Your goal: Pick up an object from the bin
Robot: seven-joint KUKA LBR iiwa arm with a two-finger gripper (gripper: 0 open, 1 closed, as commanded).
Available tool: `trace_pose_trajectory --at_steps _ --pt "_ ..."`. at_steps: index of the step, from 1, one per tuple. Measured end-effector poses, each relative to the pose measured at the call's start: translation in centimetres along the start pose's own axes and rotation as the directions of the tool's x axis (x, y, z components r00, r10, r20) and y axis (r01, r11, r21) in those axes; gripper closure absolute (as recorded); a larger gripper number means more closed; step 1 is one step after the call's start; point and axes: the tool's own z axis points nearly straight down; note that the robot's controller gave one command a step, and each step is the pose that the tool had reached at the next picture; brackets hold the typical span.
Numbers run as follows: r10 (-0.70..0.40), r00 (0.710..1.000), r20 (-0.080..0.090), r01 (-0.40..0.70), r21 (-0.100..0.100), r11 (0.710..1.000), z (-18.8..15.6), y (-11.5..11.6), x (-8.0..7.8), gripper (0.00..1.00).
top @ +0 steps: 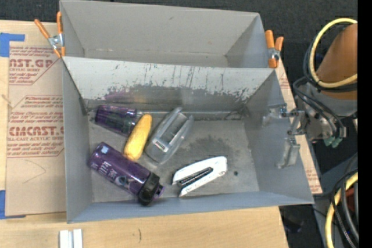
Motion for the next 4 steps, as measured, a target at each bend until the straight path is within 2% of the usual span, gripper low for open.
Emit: trace_pose_trajectory --at_steps 1,2,3,4 --pt "-0.002 1.0 0.008 0.002 0.002 1.0 -0.4 0.1 -0.2 0.0" --pt "-0.066 0.998 0.012 0.066 0.004 0.998 2.6 1.8 0.1 0.0" --pt "-0.091 0.996 0.008 0.091 0.002 0.996 6.1 7.2 0.4 0.0" --pt "-0.176 0.984 0.016 0.176 0.004 0.984 11.5 9.6 0.1 0.0"
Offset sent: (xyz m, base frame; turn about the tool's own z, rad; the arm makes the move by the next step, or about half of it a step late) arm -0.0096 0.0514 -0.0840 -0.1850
